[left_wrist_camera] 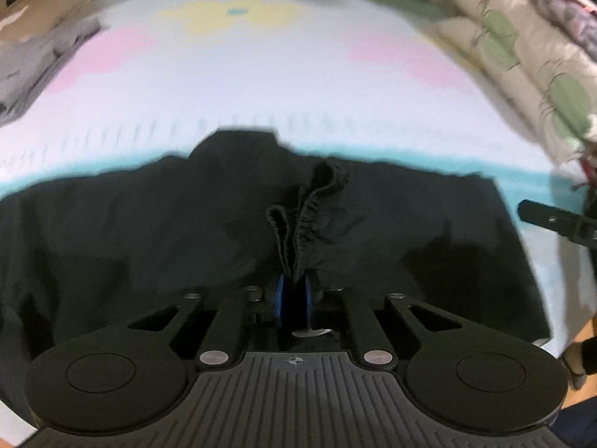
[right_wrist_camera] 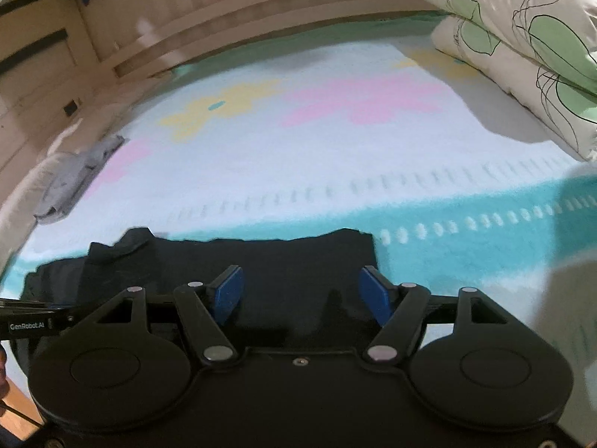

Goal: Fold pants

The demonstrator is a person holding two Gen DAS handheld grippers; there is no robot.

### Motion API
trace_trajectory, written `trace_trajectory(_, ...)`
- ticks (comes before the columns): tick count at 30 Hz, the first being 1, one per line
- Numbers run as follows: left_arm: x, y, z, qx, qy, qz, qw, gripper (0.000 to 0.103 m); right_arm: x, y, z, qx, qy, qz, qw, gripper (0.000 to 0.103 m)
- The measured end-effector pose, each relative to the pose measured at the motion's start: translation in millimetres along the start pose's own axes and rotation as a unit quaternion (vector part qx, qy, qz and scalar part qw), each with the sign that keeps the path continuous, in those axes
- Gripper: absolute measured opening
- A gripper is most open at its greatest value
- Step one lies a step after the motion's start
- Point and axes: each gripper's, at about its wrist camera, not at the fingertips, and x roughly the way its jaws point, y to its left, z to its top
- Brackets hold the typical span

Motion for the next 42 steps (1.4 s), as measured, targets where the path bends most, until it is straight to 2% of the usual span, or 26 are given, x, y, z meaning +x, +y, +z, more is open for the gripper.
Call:
trace_trajectory(1,4,1,-3,-0.001,0.007,0.004,1.0,0.019,4,2,-1,-0.008,0.007,-0.001,1.0,0.072)
trace_trajectory(4,14,-1,-7,0.007,0.018,0.018,0.9997,0.023,18,8,-6,-0.037,0.034,-0.011,0.999,0.072)
trace_trajectory(9,5,7,-4,-0.012,0.017,0.013,0.9997,0.029,49,7,-25,-0.085,0.112,-0.081,0.987,0.07)
trace_trajectory(12,-4,16,-1,-0.043,0.015,-0.005,0.999,0.029,45,0,-27,-0.069,0.107,-0.084,0.988,0.07)
trace_trajectory(15,-7,21,1,-0.053,0.009,-0.002,0.9986,0.029,40,-1,-23,-0.062,0.099,-0.093,0.989,0.071)
trace_trajectory(19,-12,18,0,-0.042,0.004,0.002,0.9991,0.029,33,1,-18,-0.052,0.079,-0.098,0.991,0.071)
trace_trajectory(24,-10,9,-2,-0.017,0.02,-0.006,0.9996,0.03,21,13,-8,-0.076,0.026,-0.105,0.991,0.072)
trace_trajectory(26,-6,7,-4,-0.004,0.032,-0.01,0.9994,0.03,20,18,-6,-0.087,0.02,-0.099,0.991,0.072)
trace_trajectory(31,-4,6,-12,0.005,0.05,-0.024,0.9985,0.031,28,28,-9,-0.105,0.039,-0.055,0.992,0.072)
trace_trajectory(34,-7,10,-12,0.0,0.054,-0.028,0.9981,0.031,38,31,-17,-0.118,0.075,-0.045,0.989,0.073)
trace_trajectory(36,-15,12,-11,-0.004,0.051,-0.032,0.9982,0.031,49,27,-24,-0.118,0.118,-0.052,0.985,0.074)
trace_trajectory(41,-39,12,-5,0.014,0.009,-0.012,0.9998,0.032,45,20,-22,-0.096,0.111,-0.063,0.987,0.078)
trace_trajectory(42,-42,12,-3,0.017,-0.004,-0.003,0.9998,0.036,44,18,-21,-0.089,0.106,-0.06,0.989,0.085)
